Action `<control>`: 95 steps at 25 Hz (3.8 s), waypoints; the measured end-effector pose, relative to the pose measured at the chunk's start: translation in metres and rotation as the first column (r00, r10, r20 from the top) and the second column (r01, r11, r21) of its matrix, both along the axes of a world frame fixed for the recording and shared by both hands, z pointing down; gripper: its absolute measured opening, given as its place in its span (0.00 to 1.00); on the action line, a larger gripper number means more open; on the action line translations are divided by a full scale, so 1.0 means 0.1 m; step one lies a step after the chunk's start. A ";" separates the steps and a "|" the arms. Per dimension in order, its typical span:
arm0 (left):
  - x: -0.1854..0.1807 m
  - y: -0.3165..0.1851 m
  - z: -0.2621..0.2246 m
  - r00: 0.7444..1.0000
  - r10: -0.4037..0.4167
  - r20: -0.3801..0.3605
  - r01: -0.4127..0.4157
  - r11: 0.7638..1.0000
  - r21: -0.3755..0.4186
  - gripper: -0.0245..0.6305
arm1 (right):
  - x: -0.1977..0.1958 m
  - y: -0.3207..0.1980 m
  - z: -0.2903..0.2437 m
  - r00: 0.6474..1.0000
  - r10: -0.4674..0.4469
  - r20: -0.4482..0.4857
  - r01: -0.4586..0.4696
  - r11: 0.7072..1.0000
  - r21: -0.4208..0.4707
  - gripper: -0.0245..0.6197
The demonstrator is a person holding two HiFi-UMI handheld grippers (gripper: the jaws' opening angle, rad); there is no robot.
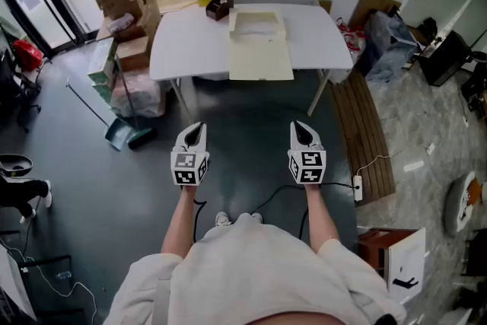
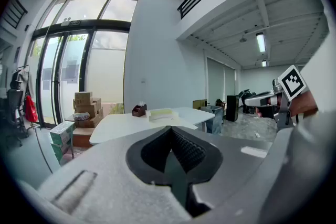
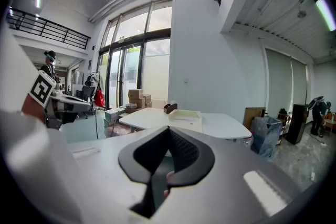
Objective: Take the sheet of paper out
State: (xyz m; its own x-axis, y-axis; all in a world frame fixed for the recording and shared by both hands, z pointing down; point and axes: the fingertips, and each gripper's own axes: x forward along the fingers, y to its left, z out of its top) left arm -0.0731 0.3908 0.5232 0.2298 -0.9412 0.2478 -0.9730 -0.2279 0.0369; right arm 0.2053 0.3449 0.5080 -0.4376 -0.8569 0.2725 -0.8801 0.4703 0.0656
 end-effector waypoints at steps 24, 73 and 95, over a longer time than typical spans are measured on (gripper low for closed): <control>0.53 -0.25 0.02 1.000 -0.005 0.018 0.005 1.000 0.001 0.04 | 0.33 -0.17 0.23 0.997 -0.069 0.020 0.070 0.997 -0.026 0.04; -0.37 -4.28 0.32 0.982 0.179 -0.052 -0.180 0.984 -0.009 0.04 | -0.72 -3.66 0.37 0.996 0.058 -0.074 -0.062 0.997 -0.047 0.04; -0.55 -4.95 0.58 0.989 0.146 -0.024 -0.147 0.988 -0.046 0.04 | -0.89 -4.42 0.62 0.998 0.030 -0.057 -0.034 0.997 -0.074 0.04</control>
